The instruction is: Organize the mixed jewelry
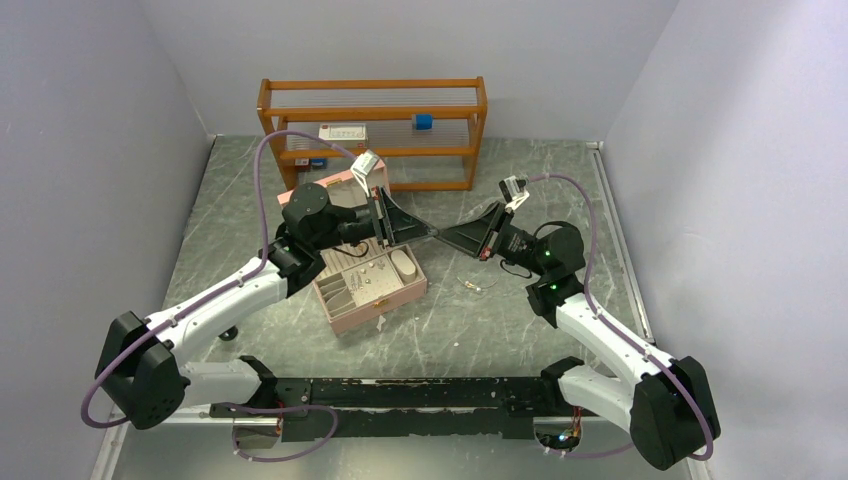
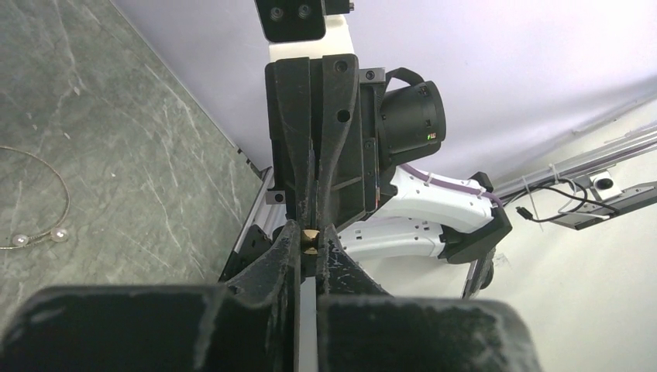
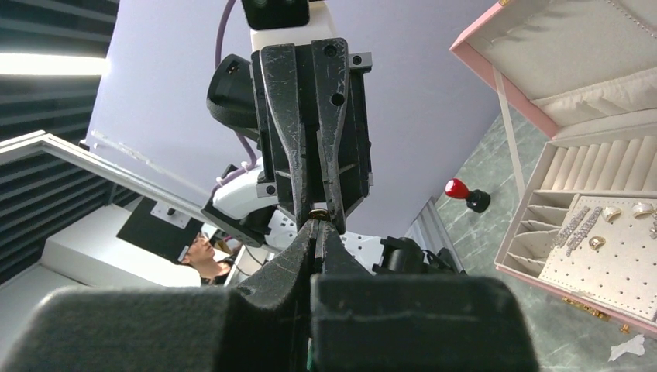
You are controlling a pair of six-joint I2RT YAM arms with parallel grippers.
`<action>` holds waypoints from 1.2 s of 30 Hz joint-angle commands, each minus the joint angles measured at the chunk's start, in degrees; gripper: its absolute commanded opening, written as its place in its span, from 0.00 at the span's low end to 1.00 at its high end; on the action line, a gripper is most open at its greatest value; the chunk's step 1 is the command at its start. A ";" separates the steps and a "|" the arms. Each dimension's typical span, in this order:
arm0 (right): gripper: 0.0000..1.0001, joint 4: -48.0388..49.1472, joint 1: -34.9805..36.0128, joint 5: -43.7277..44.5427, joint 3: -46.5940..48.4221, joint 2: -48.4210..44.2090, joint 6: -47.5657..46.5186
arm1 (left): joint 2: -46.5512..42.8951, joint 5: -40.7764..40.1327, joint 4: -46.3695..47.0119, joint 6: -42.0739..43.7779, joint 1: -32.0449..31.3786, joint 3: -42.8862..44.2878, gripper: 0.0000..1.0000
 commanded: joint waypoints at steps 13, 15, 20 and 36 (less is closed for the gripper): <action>0.56 -6.74 0.09 3.84 -2.08 -4.31 -4.24 | -4.49 -7.99 -15.46 13.42 -0.18 4.31 0.05; 0.61 -8.12 0.01 4.18 -2.58 -4.95 -5.17 | -4.82 -10.21 -21.50 18.11 -0.01 6.00 0.05; 0.64 -10.24 -0.04 4.88 -4.33 -5.31 -7.29 | -3.90 -16.14 -37.96 28.08 0.02 10.94 0.06; 0.53 -40.35 7.21 27.89 -3.16 3.28 -26.77 | 7.67 -34.41 -62.18 44.26 -0.06 18.29 0.07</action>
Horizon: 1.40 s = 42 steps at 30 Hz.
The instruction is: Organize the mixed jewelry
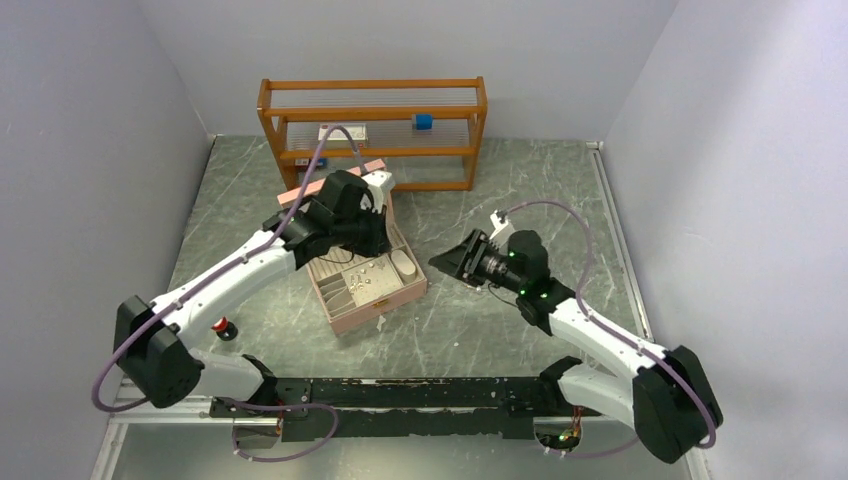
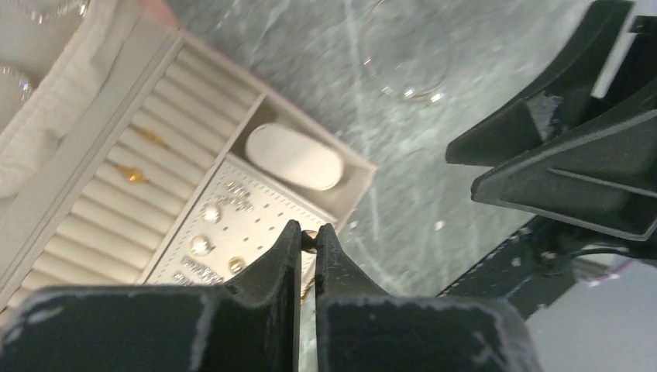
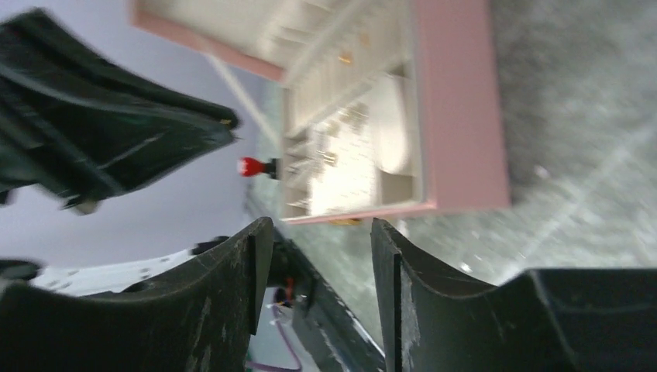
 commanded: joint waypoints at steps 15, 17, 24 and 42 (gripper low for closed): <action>0.48 -1.60 11.24 18.10 -3.20 18.86 -2.87 | 13.85 -9.97 -12.43 9.40 -1.10 5.01 0.08; 0.48 -0.27 11.81 17.69 -3.09 21.08 -2.72 | 14.79 -10.05 -13.16 10.21 -1.17 5.36 0.07; 0.46 2.68 13.45 16.47 -1.94 26.08 -3.01 | 15.62 -10.17 -14.63 11.43 -1.15 5.95 0.07; 0.29 4.93 14.22 17.74 -2.91 28.18 -2.37 | 15.57 -5.47 -12.74 11.58 -1.47 4.26 0.07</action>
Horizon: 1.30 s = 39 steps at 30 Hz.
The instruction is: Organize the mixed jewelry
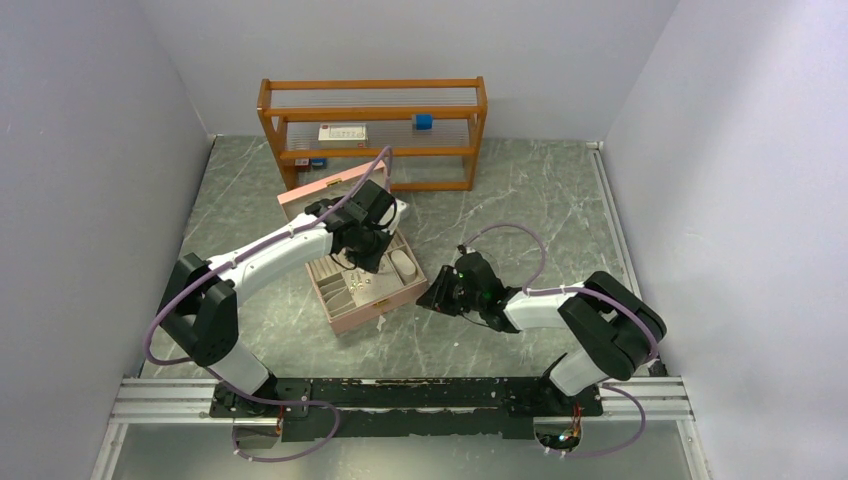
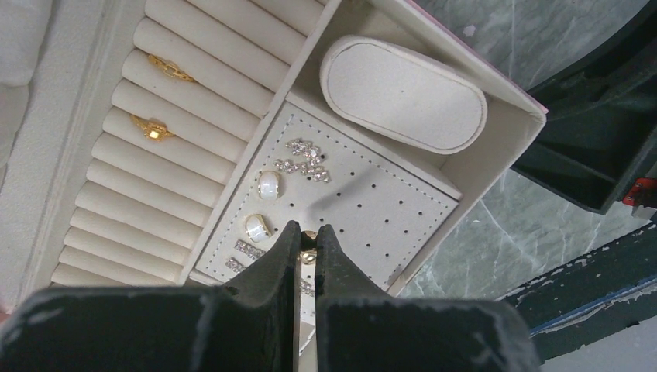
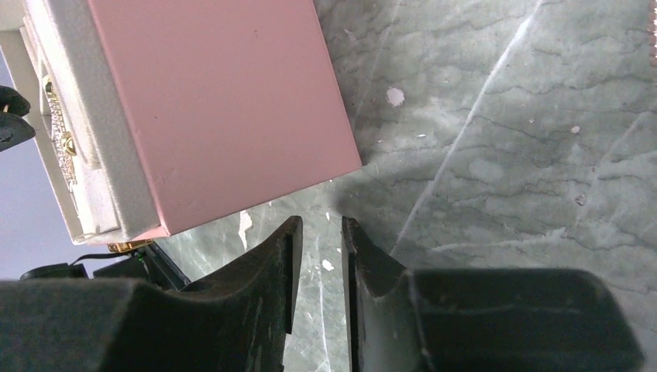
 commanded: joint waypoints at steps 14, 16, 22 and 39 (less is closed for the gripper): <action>0.26 0.91 0.61 2.14 -2.17 -0.67 0.03 | 1.33 -0.03 1.47 0.21 -1.13 -0.72 0.06; 0.26 0.91 0.62 2.09 -2.08 -0.56 0.01 | 1.29 -0.03 1.75 0.04 -1.17 -0.83 0.06; 0.27 1.08 0.64 2.05 -2.25 -0.73 -0.03 | 1.02 -0.03 2.13 -0.40 -1.21 -0.92 0.06; 0.26 1.35 0.63 1.76 -2.17 -0.10 -0.10 | -0.48 -1.94 4.20 -1.21 -1.22 -1.55 0.06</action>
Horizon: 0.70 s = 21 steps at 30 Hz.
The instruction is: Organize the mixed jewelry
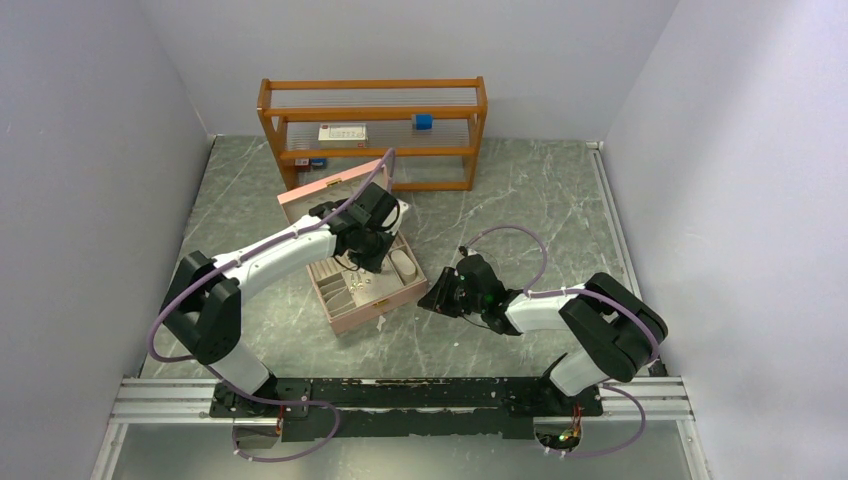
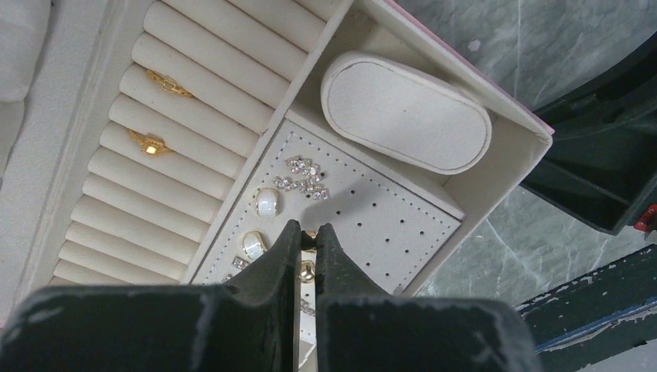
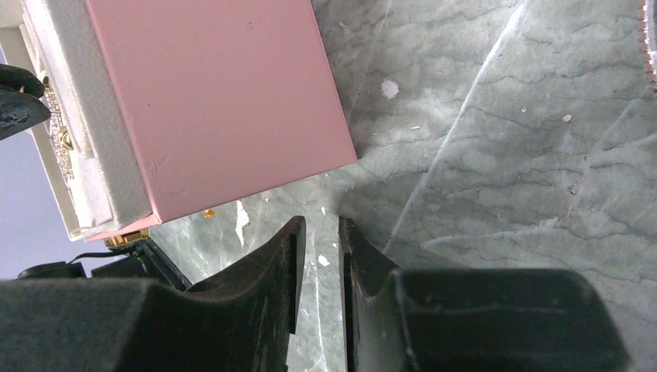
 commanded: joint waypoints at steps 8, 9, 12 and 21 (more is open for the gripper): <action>0.26 0.13 0.43 1.20 -0.59 0.62 -0.16 | -0.84 -0.22 0.92 0.06 -0.49 -0.76 0.05; 0.26 0.12 0.48 1.12 -0.55 0.70 -0.21 | -0.84 -0.20 0.56 0.04 -0.51 -0.63 0.05; 0.26 0.25 0.46 1.11 -0.46 0.92 -0.21 | -1.10 0.29 0.45 0.44 -0.53 -0.76 0.05; 0.26 0.21 0.47 0.89 -0.22 1.36 -0.27 | -0.92 0.60 -0.10 1.00 -0.48 -0.42 0.05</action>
